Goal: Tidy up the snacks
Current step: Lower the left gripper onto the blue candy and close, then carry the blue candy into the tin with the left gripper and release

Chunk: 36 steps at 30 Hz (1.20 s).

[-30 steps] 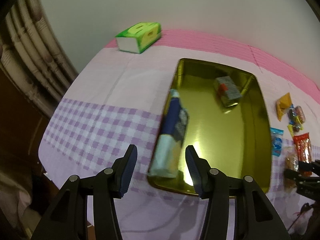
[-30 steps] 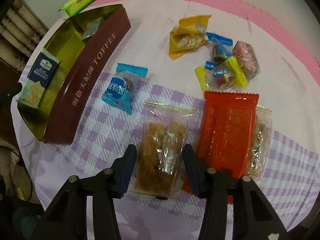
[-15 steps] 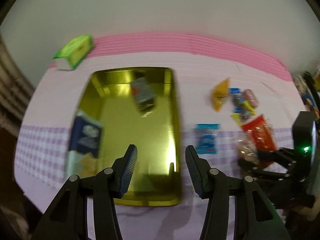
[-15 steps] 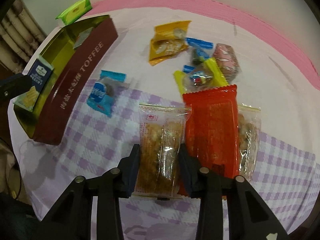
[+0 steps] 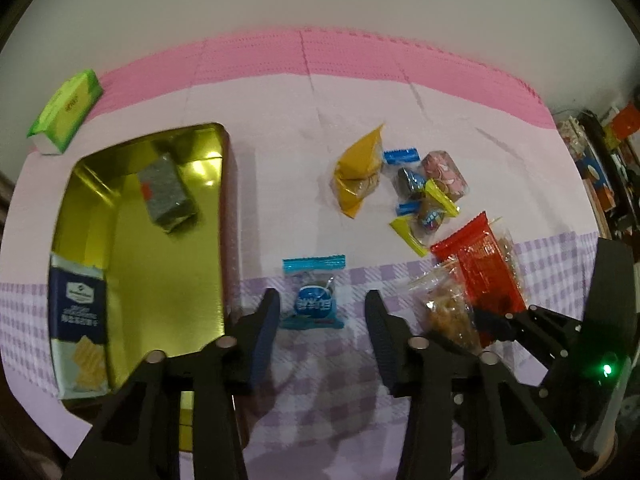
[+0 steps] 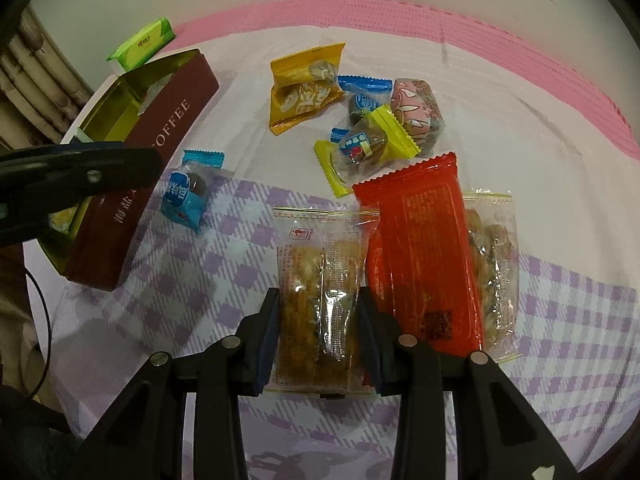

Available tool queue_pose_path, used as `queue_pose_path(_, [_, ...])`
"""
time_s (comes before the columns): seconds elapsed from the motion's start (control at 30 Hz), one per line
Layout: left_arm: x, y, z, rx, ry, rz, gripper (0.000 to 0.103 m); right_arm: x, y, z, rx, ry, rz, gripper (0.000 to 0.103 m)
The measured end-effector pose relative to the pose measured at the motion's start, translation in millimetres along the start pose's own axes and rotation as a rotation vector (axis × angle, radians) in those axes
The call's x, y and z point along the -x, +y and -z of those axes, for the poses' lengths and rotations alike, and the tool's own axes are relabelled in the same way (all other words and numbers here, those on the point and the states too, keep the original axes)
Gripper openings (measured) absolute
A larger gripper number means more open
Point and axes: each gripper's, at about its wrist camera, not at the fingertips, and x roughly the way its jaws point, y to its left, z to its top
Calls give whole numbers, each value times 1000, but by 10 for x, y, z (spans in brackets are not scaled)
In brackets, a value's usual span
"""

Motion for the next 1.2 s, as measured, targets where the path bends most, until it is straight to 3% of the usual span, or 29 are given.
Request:
queue_pose_path(0.33, [-309, -67, -59, 20, 67, -20, 35, 39, -69, 31, -14, -13, -36, 35])
queue_pose_path(0.47, [-378, -77, -106, 13, 64, -47, 34, 43, -77, 30, -18, -13, -43, 35])
queue_pose_path(1.2, [-384, -118, -74, -29, 37, -42, 25, 37, -74, 16, -20, -6, -36, 35])
